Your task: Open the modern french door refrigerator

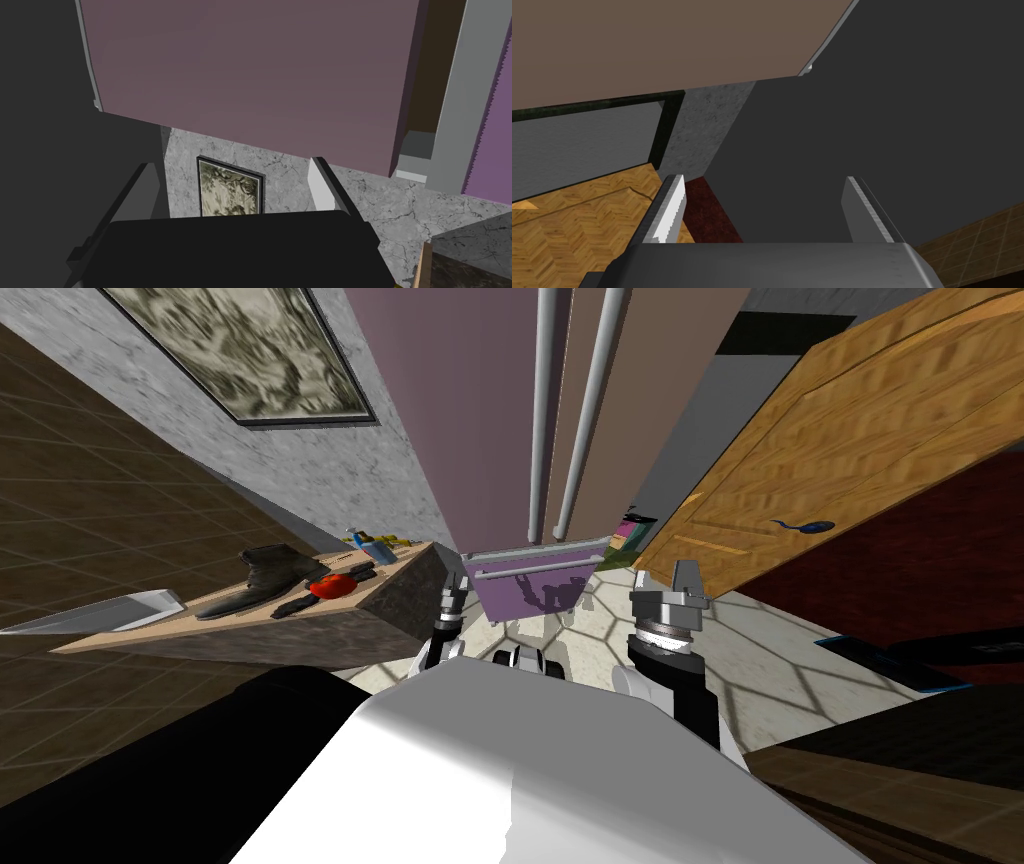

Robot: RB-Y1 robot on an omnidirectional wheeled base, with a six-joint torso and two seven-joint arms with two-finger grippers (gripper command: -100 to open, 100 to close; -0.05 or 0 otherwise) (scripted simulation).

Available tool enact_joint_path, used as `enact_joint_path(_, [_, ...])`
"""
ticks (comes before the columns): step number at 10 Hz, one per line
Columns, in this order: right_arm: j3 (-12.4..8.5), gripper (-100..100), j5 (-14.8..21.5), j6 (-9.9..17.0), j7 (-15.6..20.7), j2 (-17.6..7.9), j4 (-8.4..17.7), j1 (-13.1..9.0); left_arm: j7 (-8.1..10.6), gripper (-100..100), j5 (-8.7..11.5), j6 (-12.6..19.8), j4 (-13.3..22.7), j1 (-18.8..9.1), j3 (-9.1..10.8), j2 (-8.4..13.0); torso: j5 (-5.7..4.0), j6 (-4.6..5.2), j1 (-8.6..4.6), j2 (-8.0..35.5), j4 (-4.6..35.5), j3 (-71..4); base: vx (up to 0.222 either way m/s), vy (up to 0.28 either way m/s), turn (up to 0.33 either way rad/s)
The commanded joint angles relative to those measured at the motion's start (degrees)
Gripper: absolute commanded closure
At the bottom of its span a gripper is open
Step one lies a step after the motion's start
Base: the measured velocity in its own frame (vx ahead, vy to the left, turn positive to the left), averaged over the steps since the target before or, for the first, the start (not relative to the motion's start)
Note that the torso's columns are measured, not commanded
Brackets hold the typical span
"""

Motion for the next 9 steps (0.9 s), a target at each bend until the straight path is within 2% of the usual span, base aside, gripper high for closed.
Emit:
enact_joint_path(1, [0.0, 0, 0.0, 0.0, 0.0, 0.0, 0.0, 0.0, 0.26, -100, 0.6, -2.9, 4.5, -0.1, 0.05, 0.8, 0.0, 0.01, 0.0, 0.0, 0.0, 0.0, 0.12, -0.005, 0.004])
enact_joint_path(9, [0.0, 0, 0.0, 0.0, 0.0, 0.0, 0.0, 0.0, 1.29, -100, 2.6, -10.4, 16.3, -0.4, 0.67, 0.6, 0.0, 0.0, 0.02, 0.0, 0.0, 0.0, 0.106, -0.015, 0.005])
